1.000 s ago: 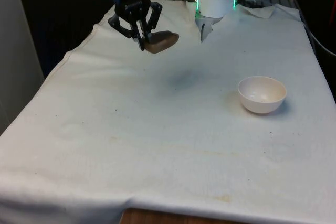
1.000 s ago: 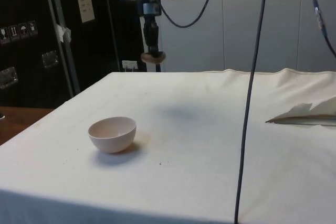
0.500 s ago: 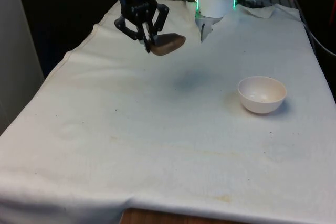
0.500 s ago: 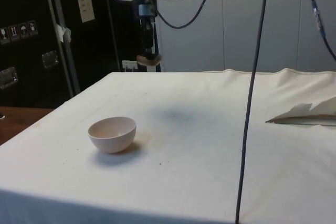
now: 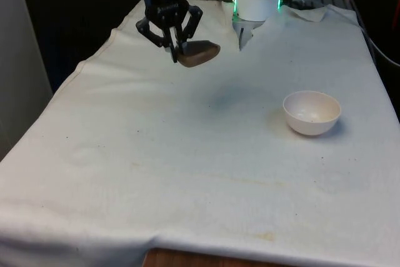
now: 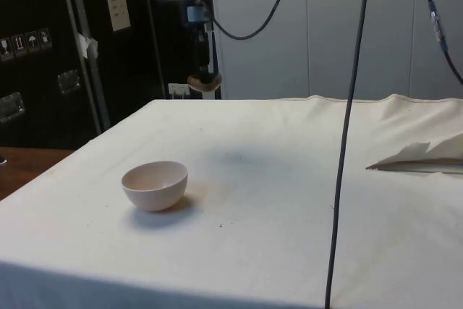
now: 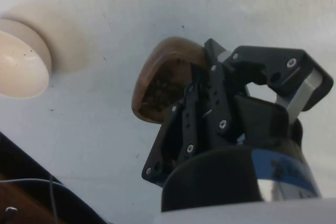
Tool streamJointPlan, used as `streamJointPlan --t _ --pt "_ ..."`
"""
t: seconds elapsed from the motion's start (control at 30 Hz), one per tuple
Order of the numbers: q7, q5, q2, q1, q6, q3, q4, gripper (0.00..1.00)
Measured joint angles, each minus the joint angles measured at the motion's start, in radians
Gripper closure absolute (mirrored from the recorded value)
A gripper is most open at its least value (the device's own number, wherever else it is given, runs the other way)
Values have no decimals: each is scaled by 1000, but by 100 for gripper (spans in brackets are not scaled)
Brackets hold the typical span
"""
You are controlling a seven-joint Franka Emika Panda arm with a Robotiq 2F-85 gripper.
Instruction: Pour the coffee beans from the cup into the bowl.
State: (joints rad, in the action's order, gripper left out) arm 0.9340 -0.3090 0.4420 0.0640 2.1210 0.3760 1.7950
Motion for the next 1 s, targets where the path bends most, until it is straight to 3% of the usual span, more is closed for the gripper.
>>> streamJointPlan --t 1.0 --pt "-198 161 -28 3 -15 -55 -8 100"
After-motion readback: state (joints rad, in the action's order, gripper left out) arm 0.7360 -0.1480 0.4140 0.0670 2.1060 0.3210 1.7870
